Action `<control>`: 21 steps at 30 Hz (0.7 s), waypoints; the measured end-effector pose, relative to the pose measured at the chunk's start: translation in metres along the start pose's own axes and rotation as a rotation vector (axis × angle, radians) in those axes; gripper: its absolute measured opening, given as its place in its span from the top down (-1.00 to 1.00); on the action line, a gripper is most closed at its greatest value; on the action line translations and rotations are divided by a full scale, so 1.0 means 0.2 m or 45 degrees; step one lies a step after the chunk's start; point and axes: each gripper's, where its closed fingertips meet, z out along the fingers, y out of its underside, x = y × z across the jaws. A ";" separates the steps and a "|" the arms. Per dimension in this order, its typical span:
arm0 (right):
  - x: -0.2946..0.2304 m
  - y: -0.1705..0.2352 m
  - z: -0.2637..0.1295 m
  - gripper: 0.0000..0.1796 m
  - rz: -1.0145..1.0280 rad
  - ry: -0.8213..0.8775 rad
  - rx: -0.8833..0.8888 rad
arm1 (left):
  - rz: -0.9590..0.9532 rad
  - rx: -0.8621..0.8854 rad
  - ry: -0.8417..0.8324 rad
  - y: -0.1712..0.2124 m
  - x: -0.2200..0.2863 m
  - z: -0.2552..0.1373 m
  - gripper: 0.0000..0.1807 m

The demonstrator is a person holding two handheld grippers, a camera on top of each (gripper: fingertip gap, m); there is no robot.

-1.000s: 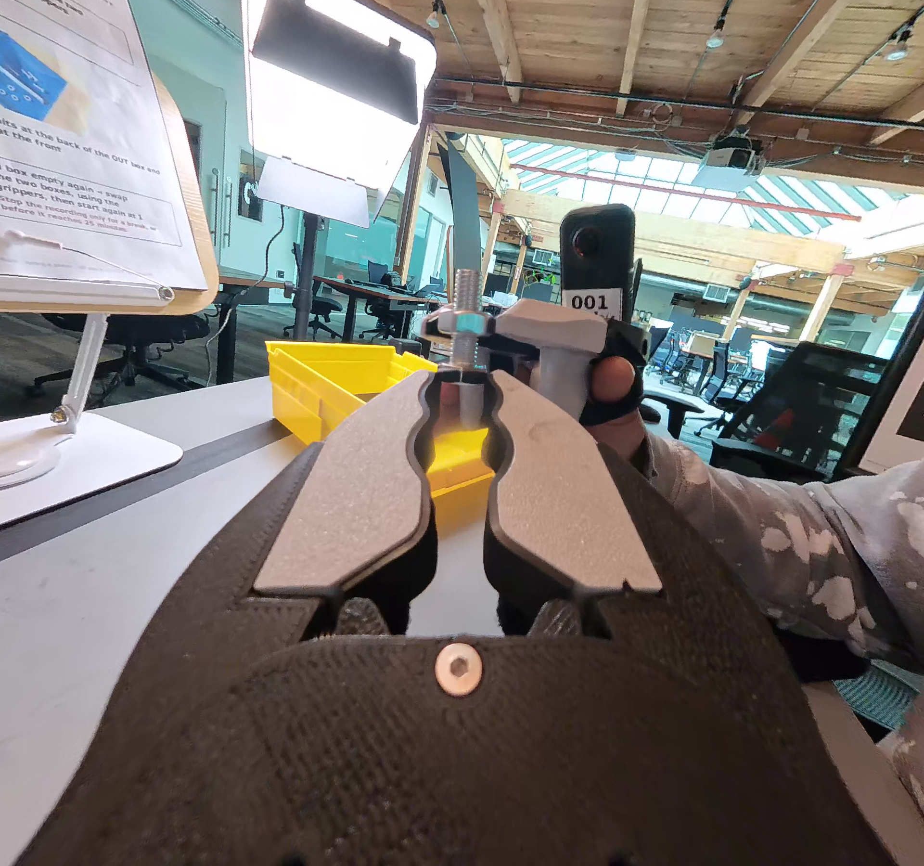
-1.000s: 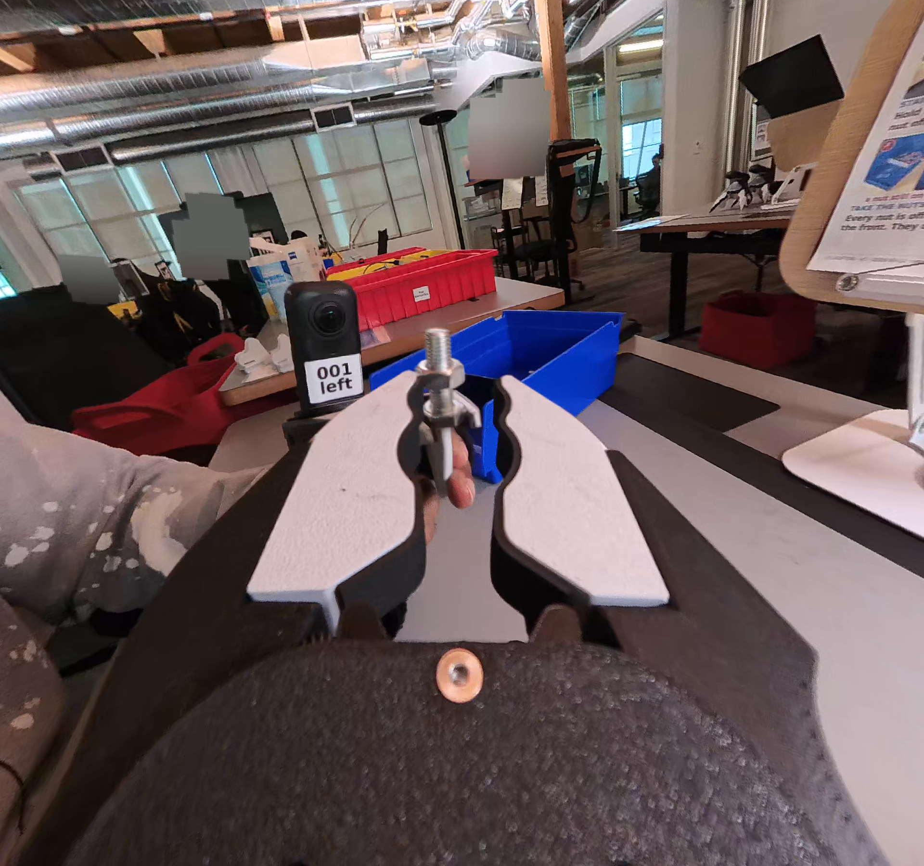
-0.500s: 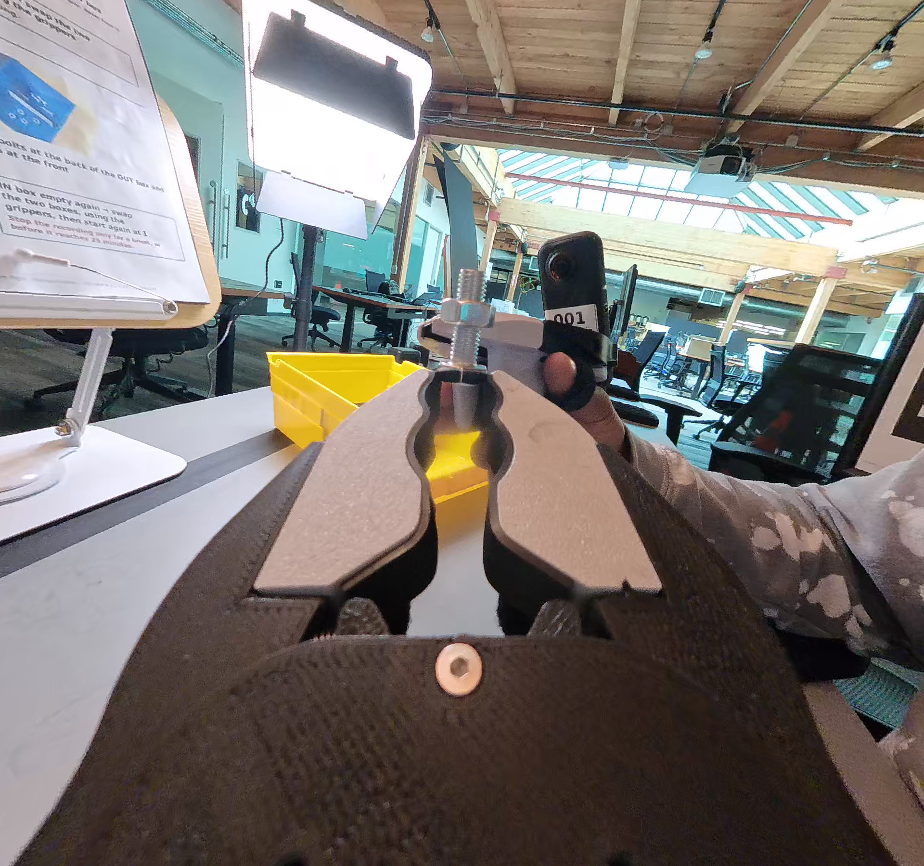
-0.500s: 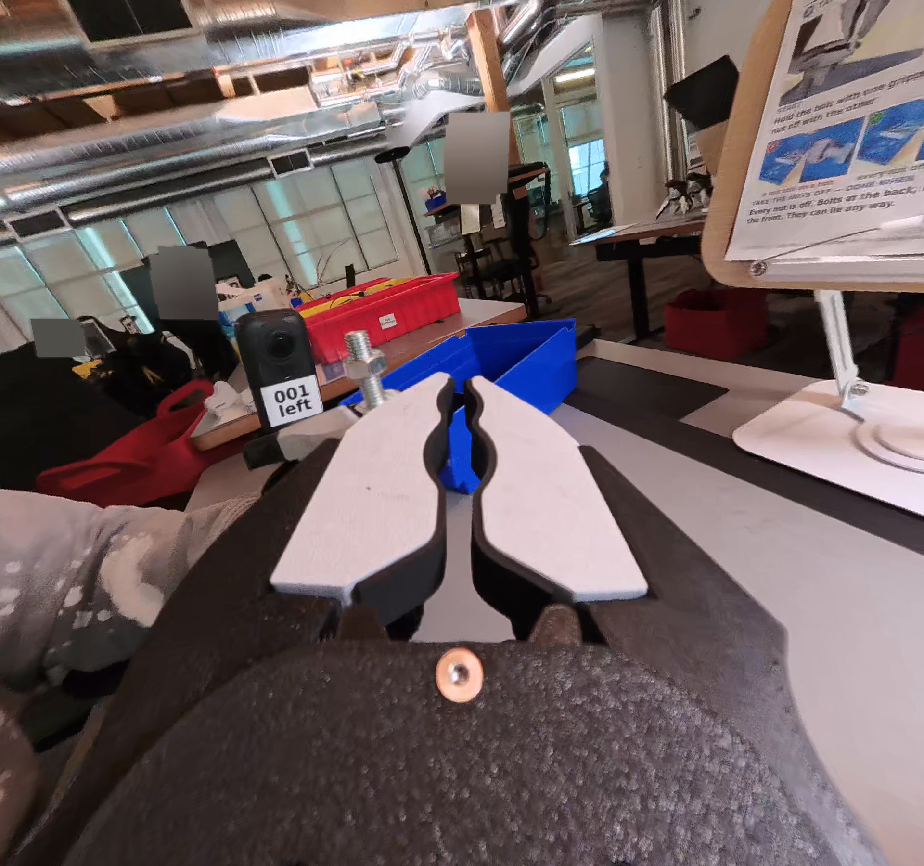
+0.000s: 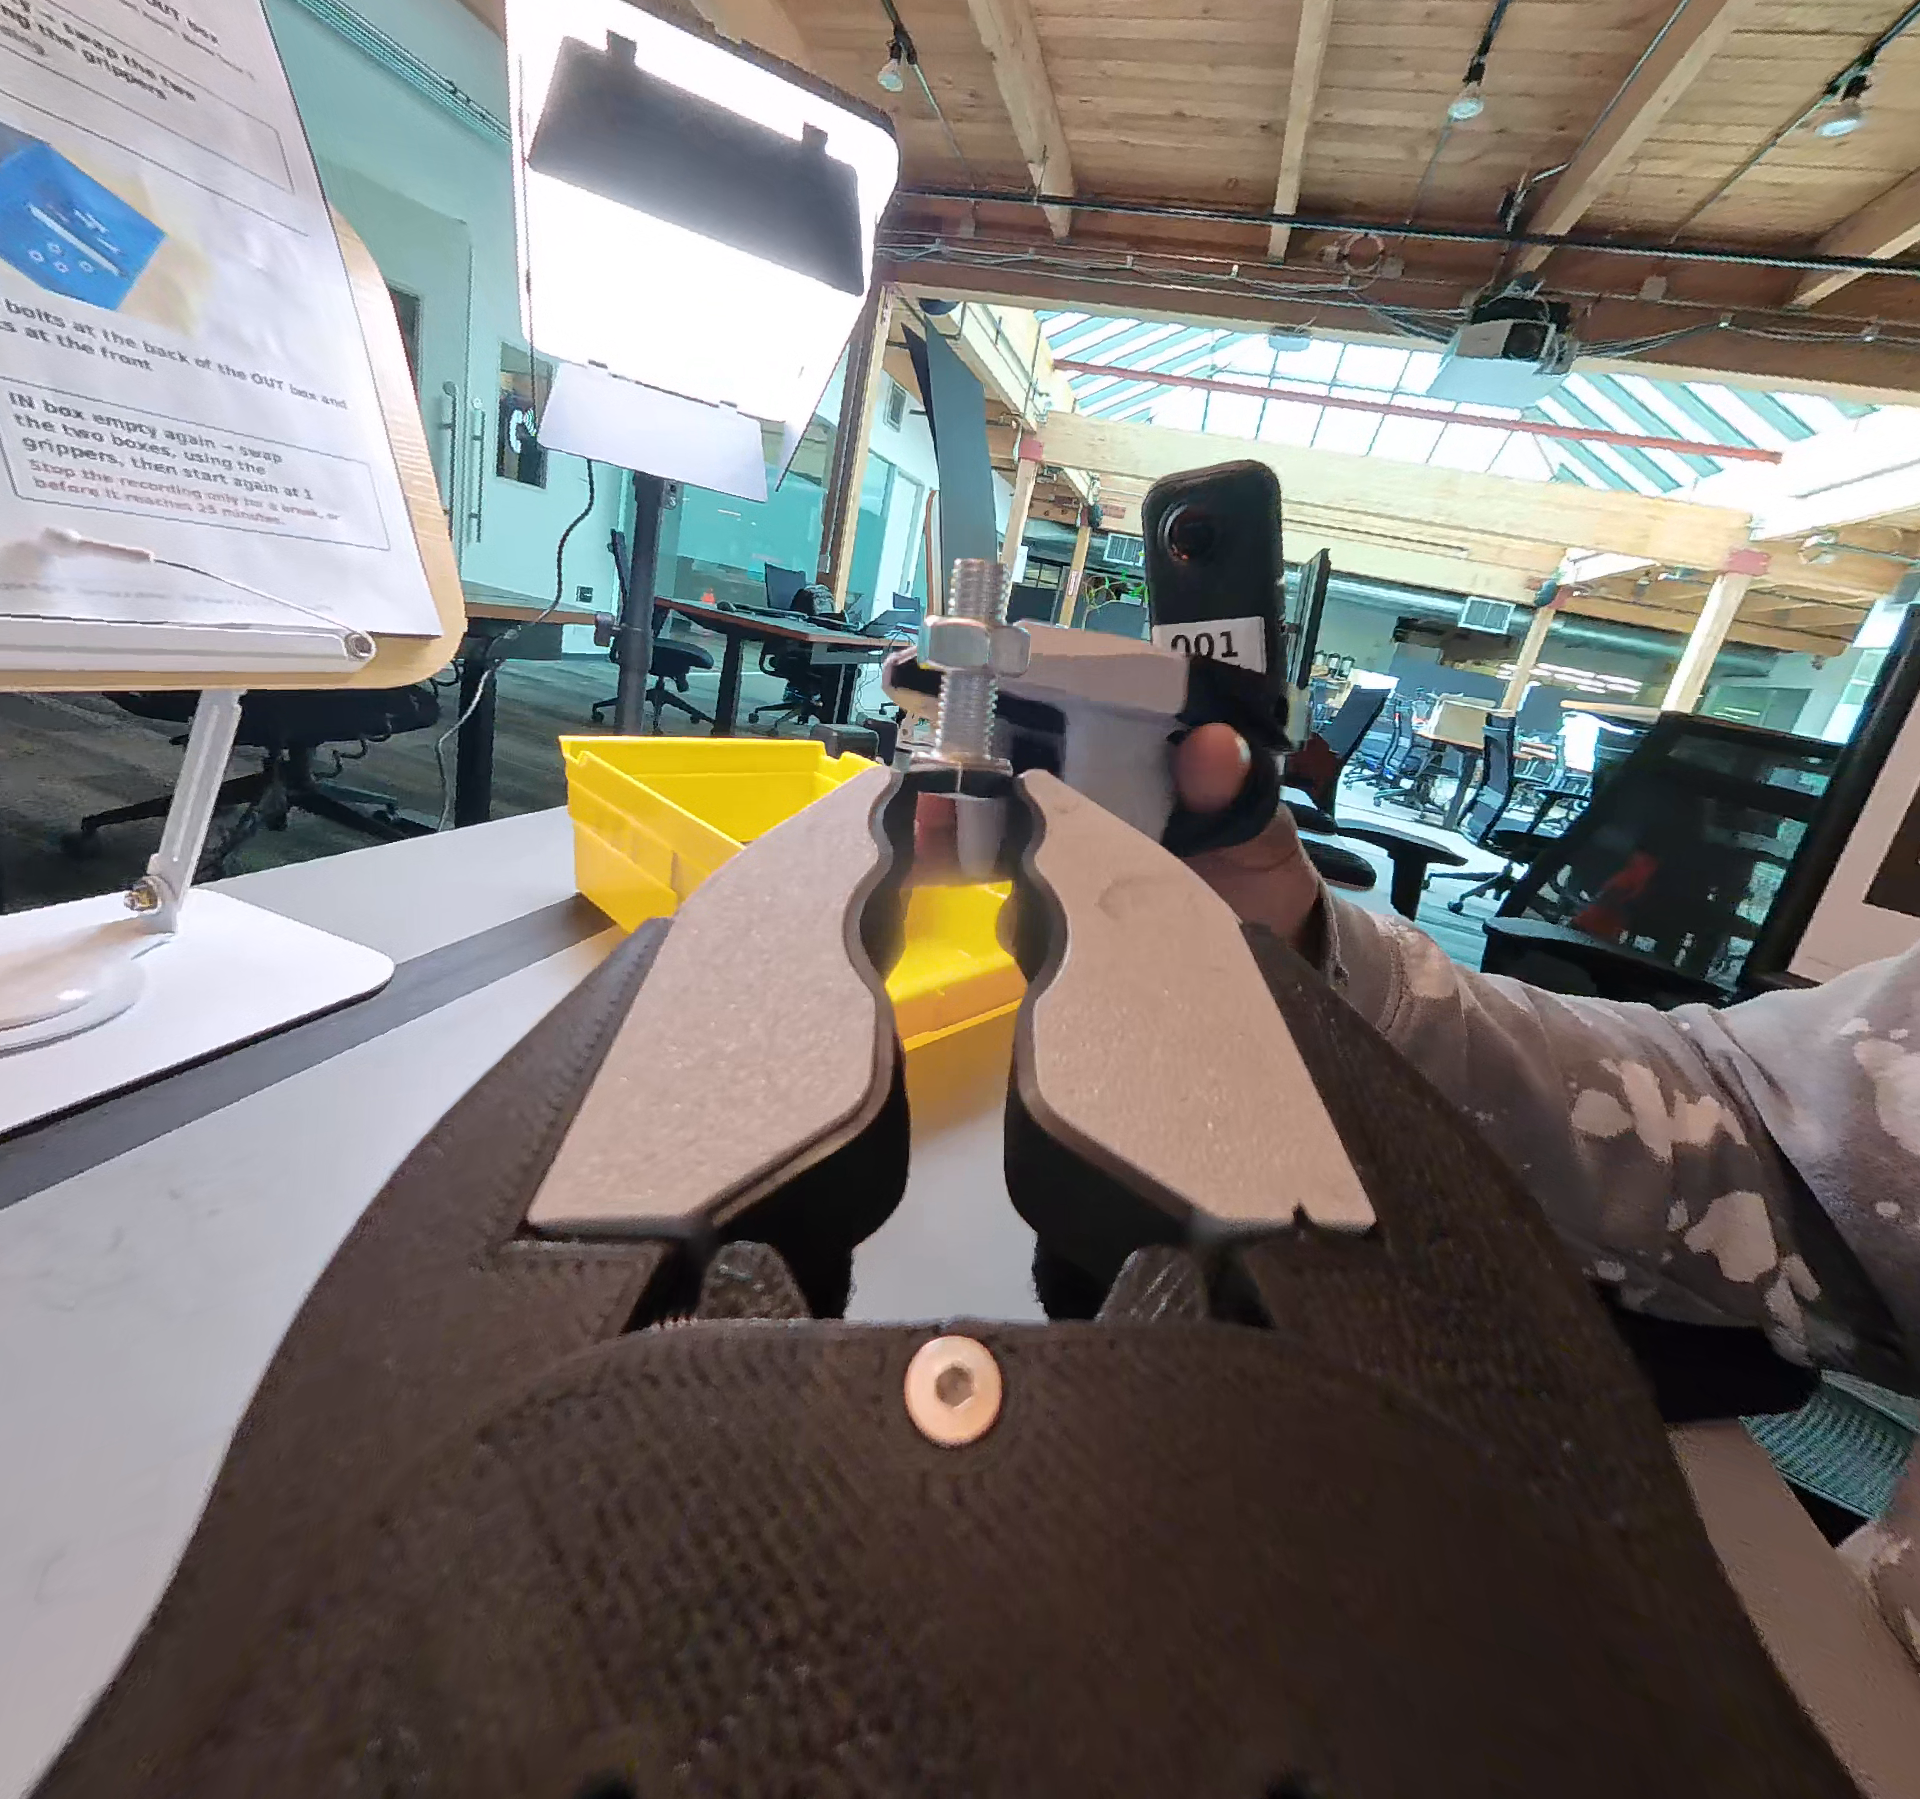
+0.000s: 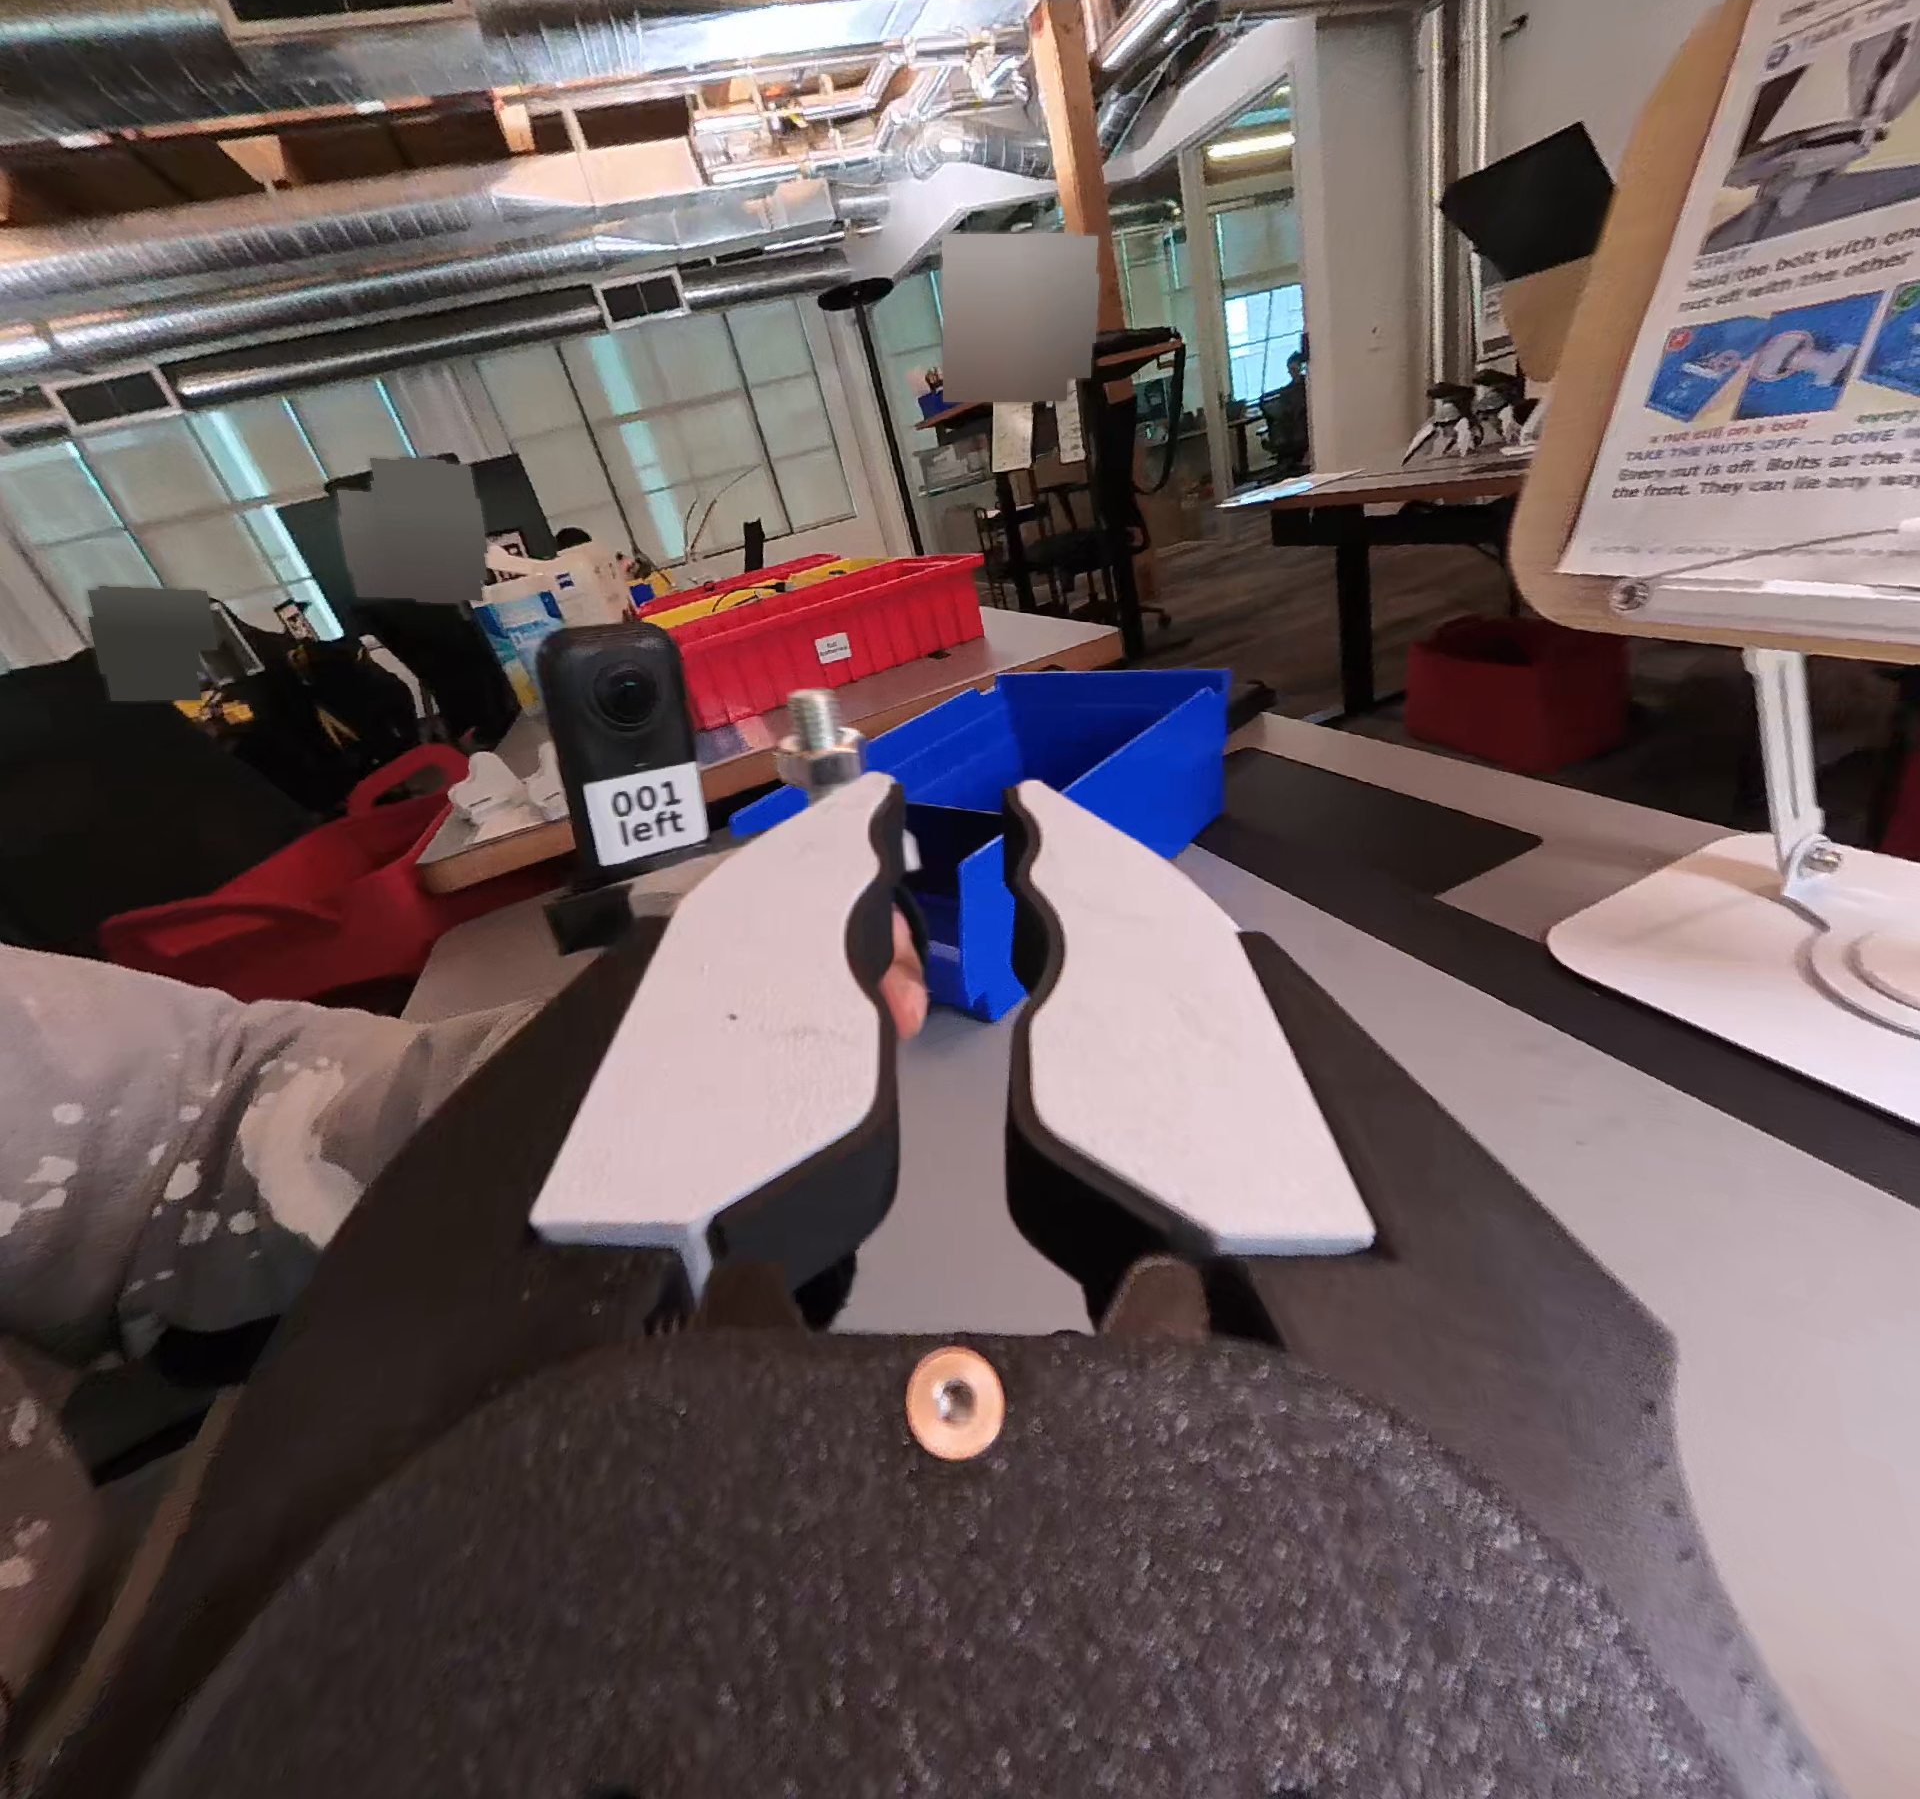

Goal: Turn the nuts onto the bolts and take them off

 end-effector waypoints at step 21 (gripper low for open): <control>0.03 0.00 0.02 0.89 -0.003 0.079 -0.011 | -0.009 0.040 0.011 -0.01 0.01 -0.01 0.81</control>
